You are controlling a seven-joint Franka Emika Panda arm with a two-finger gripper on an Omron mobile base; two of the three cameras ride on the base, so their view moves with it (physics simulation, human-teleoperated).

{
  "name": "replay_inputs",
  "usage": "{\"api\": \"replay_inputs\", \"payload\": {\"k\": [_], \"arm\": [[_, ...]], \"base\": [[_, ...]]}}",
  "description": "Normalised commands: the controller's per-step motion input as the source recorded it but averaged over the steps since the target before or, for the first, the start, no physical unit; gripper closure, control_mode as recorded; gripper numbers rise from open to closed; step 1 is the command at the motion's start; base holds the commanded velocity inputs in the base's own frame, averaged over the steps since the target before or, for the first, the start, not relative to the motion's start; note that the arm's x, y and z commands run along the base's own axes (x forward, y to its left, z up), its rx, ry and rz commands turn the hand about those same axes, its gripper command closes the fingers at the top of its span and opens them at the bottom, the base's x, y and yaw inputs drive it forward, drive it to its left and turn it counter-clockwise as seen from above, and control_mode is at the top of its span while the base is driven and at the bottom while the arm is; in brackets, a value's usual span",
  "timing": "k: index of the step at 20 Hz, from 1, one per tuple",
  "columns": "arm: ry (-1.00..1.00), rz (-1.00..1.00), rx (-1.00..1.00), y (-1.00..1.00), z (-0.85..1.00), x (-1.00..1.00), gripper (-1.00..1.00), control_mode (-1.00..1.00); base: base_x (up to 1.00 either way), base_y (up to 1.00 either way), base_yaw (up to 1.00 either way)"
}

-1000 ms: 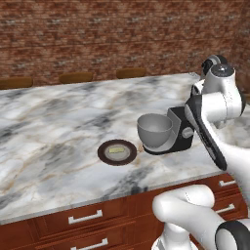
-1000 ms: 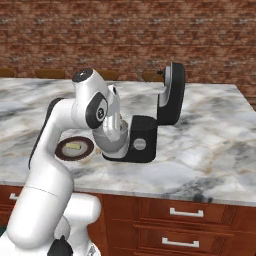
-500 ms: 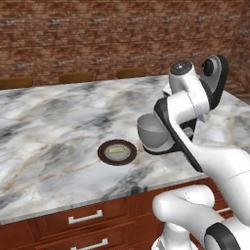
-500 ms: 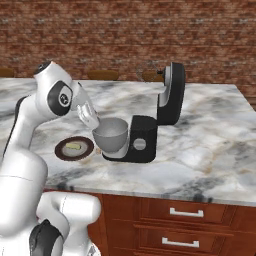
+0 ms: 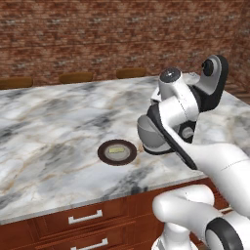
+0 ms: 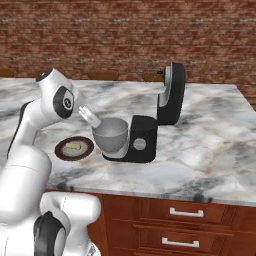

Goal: Add butter and sugar cubes to the stand mixer bowl and then turn on the stand mixer to begin making frosting.

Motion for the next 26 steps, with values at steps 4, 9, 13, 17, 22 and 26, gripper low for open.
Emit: {"api": "replay_inputs", "payload": {"k": [4, 9, 13, 17, 22, 26], "arm": [[0.16, 0.13, -0.04, 0.21, -0.19, 0.48, 1.00, -1.00], [0.12, 0.11, -0.05, 0.12, -0.29, 0.47, 1.00, -1.00], [0.03, 0.07, 0.00, -0.01, -0.45, 0.33, 1.00, -1.00], [0.03, 0.04, 0.00, -0.05, -0.44, 0.33, 1.00, -1.00], [0.05, 0.03, 0.00, -0.10, -0.26, 0.48, 1.00, -1.00], [0.06, 0.02, 0.00, -0.09, -0.26, 0.44, 1.00, -1.00]], "base": [[0.00, 0.00, 0.00], [0.00, 0.00, 0.00], [0.00, 0.00, 0.00], [0.00, 0.00, 0.00], [0.00, 0.00, 0.00], [0.00, 0.00, 0.00]]}}
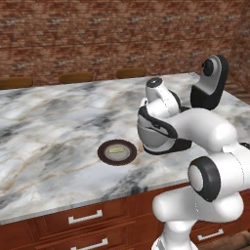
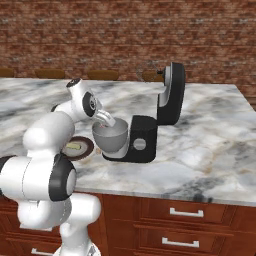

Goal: Add butter and sugar cubes to the stand mixer bowl and then turn on the stand mixer to begin making frosting.

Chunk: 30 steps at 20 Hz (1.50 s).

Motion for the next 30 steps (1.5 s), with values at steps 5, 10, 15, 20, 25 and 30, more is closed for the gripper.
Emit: {"api": "replay_inputs", "payload": {"k": [5, 10, 15, 20, 25, 30], "arm": [[0.10, 0.02, 0.00, -0.02, -0.47, 0.37, 1.00, -1.00], [0.07, 0.02, 0.00, -0.05, -0.38, 0.37, 1.00, -1.00], [0.06, 0.02, 0.00, -0.03, -0.31, 0.32, 1.00, -1.00], [0.04, 0.02, 0.00, 0.00, -0.26, 0.25, 1.00, -1.00], [0.05, 0.01, 0.00, 0.00, -0.19, 0.23, -1.00, -1.00], [0.00, 0.00, 0.00, 0.00, -0.06, 0.00, -1.00, -1.00]], "base": [[0.00, 0.00, 0.00], [0.00, 0.00, 0.00], [0.00, 0.00, 0.00], [0.00, 0.00, 0.00], [0.00, 0.00, 0.00], [0.00, 0.00, 0.00]]}}
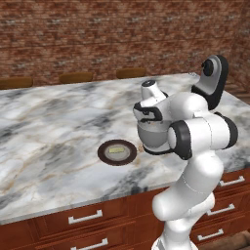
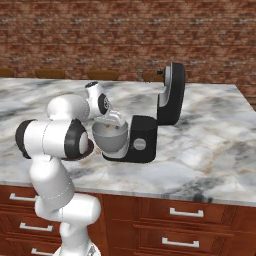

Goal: Add butter and sugar cubes to the stand mixer bowl and then turn on the stand mixer to begin making frosting.

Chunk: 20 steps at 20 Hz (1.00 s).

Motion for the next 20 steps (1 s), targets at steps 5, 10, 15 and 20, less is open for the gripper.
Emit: {"api": "replay_inputs", "payload": {"k": [5, 10, 15, 20], "arm": [[-0.01, 0.00, 0.00, 0.12, 0.00, -0.07, -1.00, -1.00], [-0.06, -0.01, 0.00, 0.26, 0.21, -0.31, -1.00, -1.00], [-0.06, -0.07, 0.00, 0.20, 0.28, -0.41, -1.00, -1.00], [-0.04, -0.19, 0.00, 0.10, 0.16, -0.54, -1.00, -1.00]], "base": [[0.00, 0.00, 0.00], [0.00, 0.00, 0.00], [0.00, 0.00, 0.00], [0.00, 0.00, 0.00]]}}
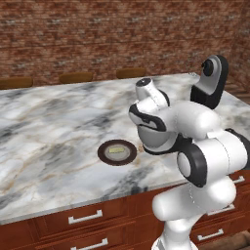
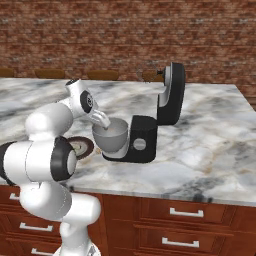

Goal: Add butter and sugar cubes to the stand mixer bowl and then turn on the stand mixer to begin making frosting.

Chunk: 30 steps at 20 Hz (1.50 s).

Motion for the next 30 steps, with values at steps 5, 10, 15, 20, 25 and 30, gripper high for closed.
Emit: {"api": "replay_inputs", "payload": {"k": [5, 10, 15, 20, 25, 30], "arm": [[-0.03, -0.27, 0.00, 0.17, 0.15, -0.59, -1.00, -1.00], [-0.03, -0.25, 0.00, 0.25, 0.09, -0.57, -1.00, -1.00], [-0.06, -0.22, -0.02, 0.34, 0.01, -0.47, -1.00, -1.00], [-0.05, -0.17, -0.12, 0.48, 0.00, -0.17, -1.00, -1.00], [-0.09, -0.11, -0.17, 0.41, -0.11, 0.02, -1.00, -1.00], [-0.11, -0.09, -0.05, 0.02, -0.40, 0.19, -1.00, -1.00]], "base": [[0.00, 0.00, 0.00], [0.00, 0.00, 0.00], [0.00, 0.00, 0.00], [0.00, 0.00, 0.00], [0.00, 0.00, 0.00], [0.00, 0.00, 0.00]]}}
